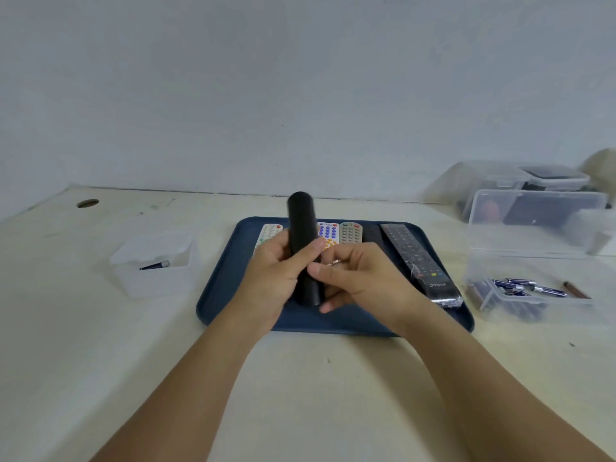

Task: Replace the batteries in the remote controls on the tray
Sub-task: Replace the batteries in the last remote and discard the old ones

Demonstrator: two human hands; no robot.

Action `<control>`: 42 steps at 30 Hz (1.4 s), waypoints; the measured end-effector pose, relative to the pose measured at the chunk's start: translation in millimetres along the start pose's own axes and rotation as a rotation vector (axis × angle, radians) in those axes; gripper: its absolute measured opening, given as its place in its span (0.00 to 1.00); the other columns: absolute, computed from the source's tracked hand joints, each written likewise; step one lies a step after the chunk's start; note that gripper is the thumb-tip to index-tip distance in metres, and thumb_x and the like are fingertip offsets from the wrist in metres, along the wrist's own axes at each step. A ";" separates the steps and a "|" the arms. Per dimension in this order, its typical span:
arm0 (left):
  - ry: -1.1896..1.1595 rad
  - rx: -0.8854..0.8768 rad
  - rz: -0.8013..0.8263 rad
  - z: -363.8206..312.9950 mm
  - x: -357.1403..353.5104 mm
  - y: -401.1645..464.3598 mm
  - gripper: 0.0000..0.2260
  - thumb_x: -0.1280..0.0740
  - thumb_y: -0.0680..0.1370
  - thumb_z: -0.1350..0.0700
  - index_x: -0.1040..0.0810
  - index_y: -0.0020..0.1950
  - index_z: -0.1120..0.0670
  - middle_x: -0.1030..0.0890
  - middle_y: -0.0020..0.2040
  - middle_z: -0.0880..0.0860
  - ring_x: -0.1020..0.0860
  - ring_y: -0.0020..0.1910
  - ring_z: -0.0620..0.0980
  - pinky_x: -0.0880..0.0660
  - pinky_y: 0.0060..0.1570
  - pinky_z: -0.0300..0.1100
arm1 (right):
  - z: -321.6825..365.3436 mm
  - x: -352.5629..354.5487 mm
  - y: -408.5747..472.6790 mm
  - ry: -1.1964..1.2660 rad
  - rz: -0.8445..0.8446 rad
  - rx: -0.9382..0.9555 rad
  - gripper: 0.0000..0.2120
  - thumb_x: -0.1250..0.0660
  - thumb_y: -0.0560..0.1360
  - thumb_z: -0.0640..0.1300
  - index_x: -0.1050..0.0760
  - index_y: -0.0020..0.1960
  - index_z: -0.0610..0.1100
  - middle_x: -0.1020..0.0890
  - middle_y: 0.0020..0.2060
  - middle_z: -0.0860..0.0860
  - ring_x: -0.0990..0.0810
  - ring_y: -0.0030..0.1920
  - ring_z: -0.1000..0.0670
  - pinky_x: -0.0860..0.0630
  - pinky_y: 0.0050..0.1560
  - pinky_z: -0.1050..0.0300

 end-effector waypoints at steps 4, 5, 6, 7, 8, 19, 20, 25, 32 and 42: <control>0.124 0.040 0.017 1.3 -6.5 -3.1 0.09 0.37 0.84 0.53 0.19 0.59 0.54 0.14 0.50 0.54 0.16 0.50 0.52 0.19 0.52 0.48 | 5.0 11.4 0.1 -0.215 -0.150 0.019 0.17 0.33 0.80 0.47 0.18 0.45 0.32 0.15 0.36 0.39 0.16 0.33 0.44 0.20 0.32 0.56; 0.165 0.047 0.028 -0.7 -6.8 -3.8 0.10 0.38 0.84 0.52 0.21 0.59 0.54 0.14 0.49 0.56 0.16 0.47 0.53 0.17 0.47 0.50 | 8.2 23.0 1.2 -0.259 -0.277 0.070 0.17 0.32 0.80 0.49 0.17 0.43 0.35 0.15 0.34 0.41 0.17 0.32 0.46 0.21 0.32 0.55; 0.193 0.071 0.068 0.1 -8.9 -5.6 0.10 0.40 0.85 0.52 0.22 0.60 0.55 0.15 0.47 0.58 0.16 0.41 0.54 0.17 0.40 0.50 | 10.5 33.8 1.0 -0.263 -0.401 0.119 0.16 0.32 0.79 0.50 0.17 0.43 0.37 0.15 0.35 0.42 0.18 0.33 0.47 0.20 0.33 0.54; 0.198 0.111 0.131 2.3 -12.7 -8.4 0.11 0.41 0.86 0.52 0.24 0.61 0.56 0.16 0.44 0.58 0.19 0.35 0.54 0.20 0.32 0.48 | 11.1 41.1 1.7 -0.230 -0.475 0.153 0.13 0.31 0.79 0.50 0.18 0.46 0.40 0.15 0.38 0.44 0.17 0.36 0.49 0.19 0.36 0.53; 0.188 0.159 0.203 5.5 -17.2 -11.9 0.10 0.42 0.86 0.52 0.26 0.62 0.56 0.18 0.42 0.58 0.22 0.31 0.54 0.24 0.27 0.45 | 9.9 43.3 2.9 -0.179 -0.476 0.157 0.11 0.30 0.78 0.50 0.19 0.51 0.42 0.15 0.43 0.46 0.17 0.41 0.50 0.17 0.40 0.53; 0.218 0.087 0.352 6.4 -28.6 -15.7 0.08 0.41 0.85 0.59 0.26 0.63 0.54 0.18 0.44 0.56 0.27 0.33 0.52 0.30 0.27 0.43 | 2.6 39.5 4.2 0.131 -0.412 0.163 0.15 0.23 0.71 0.43 0.21 0.53 0.36 0.17 0.42 0.38 0.18 0.37 0.45 0.20 0.39 0.51; 0.220 0.078 0.346 6.6 -27.5 -15.1 0.08 0.41 0.85 0.59 0.26 0.63 0.54 0.18 0.43 0.56 0.28 0.33 0.51 0.31 0.27 0.42 | 2.4 40.2 4.3 0.125 -0.414 0.163 0.15 0.22 0.70 0.43 0.21 0.53 0.37 0.16 0.44 0.38 0.17 0.40 0.45 0.18 0.45 0.47; 0.228 0.050 0.335 6.6 -26.5 -13.7 0.08 0.40 0.85 0.58 0.26 0.64 0.54 0.18 0.43 0.56 0.28 0.32 0.51 0.32 0.26 0.42 | 5.7 43.0 2.1 0.051 -0.437 0.191 0.14 0.22 0.70 0.42 0.19 0.53 0.40 0.16 0.47 0.38 0.16 0.45 0.42 0.19 0.54 0.38; 0.229 0.037 0.337 4.9 -25.6 -13.2 0.09 0.40 0.85 0.57 0.26 0.65 0.54 0.19 0.42 0.57 0.29 0.31 0.50 0.33 0.25 0.41 | 11.0 41.7 -0.4 0.029 -0.443 0.236 0.12 0.23 0.71 0.40 0.19 0.52 0.38 0.16 0.45 0.37 0.15 0.47 0.38 0.19 0.52 0.36; 0.251 0.003 0.301 7.0 -26.7 -13.6 0.08 0.39 0.85 0.54 0.25 0.62 0.51 0.19 0.40 0.56 0.29 0.30 0.50 0.32 0.25 0.41 | 14.3 43.3 -1.8 -0.023 -0.489 0.309 0.09 0.23 0.72 0.43 0.18 0.49 0.39 0.15 0.41 0.38 0.15 0.42 0.40 0.18 0.48 0.38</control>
Point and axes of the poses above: each hand's wrist, its own y-axis towards the middle knuckle, its own x-axis out of the back of the hand, z = x × y, the point moved 5 cm from there along y, towards the middle knuckle
